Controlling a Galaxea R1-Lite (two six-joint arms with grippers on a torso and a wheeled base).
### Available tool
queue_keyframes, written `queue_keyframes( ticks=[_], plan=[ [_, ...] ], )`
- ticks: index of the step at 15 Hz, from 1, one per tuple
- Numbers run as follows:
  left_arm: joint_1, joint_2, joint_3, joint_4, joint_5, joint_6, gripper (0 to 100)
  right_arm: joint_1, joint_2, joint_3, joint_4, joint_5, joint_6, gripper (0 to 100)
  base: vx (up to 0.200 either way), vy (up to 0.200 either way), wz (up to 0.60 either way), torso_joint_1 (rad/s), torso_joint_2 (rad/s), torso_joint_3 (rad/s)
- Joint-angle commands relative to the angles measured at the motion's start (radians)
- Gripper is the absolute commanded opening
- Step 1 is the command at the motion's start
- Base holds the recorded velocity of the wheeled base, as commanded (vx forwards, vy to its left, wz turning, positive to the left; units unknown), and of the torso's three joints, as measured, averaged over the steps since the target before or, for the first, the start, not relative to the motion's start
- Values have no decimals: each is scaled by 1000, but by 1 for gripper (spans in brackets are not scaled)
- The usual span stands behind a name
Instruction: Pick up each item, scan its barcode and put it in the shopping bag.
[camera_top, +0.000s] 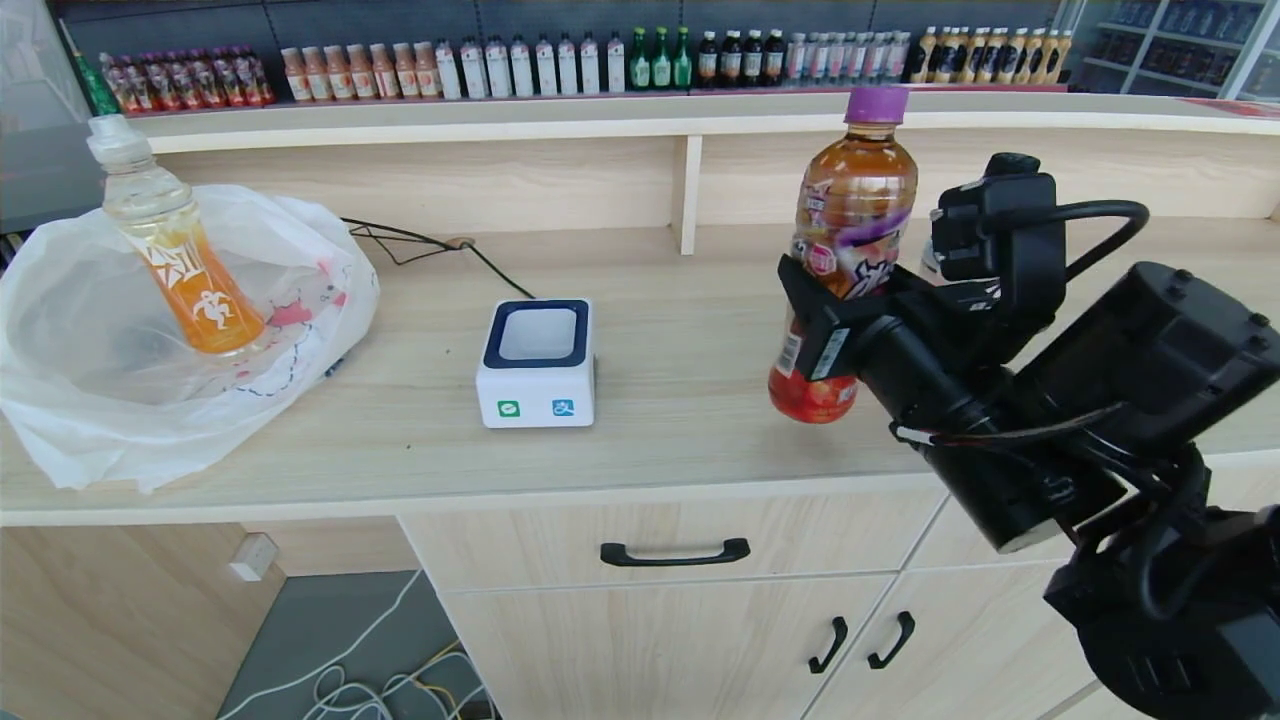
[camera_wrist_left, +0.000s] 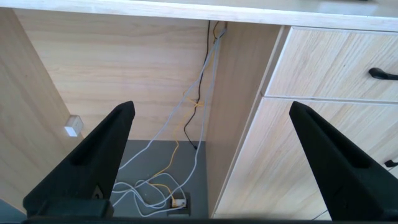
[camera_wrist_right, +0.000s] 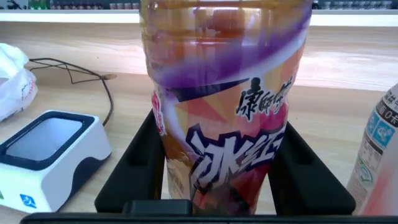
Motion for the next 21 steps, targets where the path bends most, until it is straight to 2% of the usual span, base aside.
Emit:
queue_keyframes(
  ticks=[1, 4, 9, 14, 16, 21],
  plan=[
    [0, 0, 0, 0, 0, -2, 100, 40, -110, 101, -3, 0, 1, 0, 0, 0, 0, 0, 0, 0],
    [0, 0, 0, 0, 0, -2, 100, 50, -184, 241, -48, 2, 29, 0, 0, 0, 0, 0, 0, 0],
    [0, 0, 0, 0, 0, -2, 100, 50, -191, 304, -97, 14, 99, 0, 0, 0, 0, 0, 0, 0],
    [1, 0, 0, 0, 0, 0, 100, 47, -190, 276, -95, 200, 204, 0, 0, 0, 0, 0, 0, 0],
    [0, 0, 0, 0, 0, -2, 100, 47, -187, 274, -95, 288, 285, 0, 0, 0, 0, 0, 0, 0],
    [0, 0, 0, 0, 0, 0, 100, 49, -182, 254, -98, 454, 363, 0, 0, 0, 0, 0, 0, 0]
  ],
)
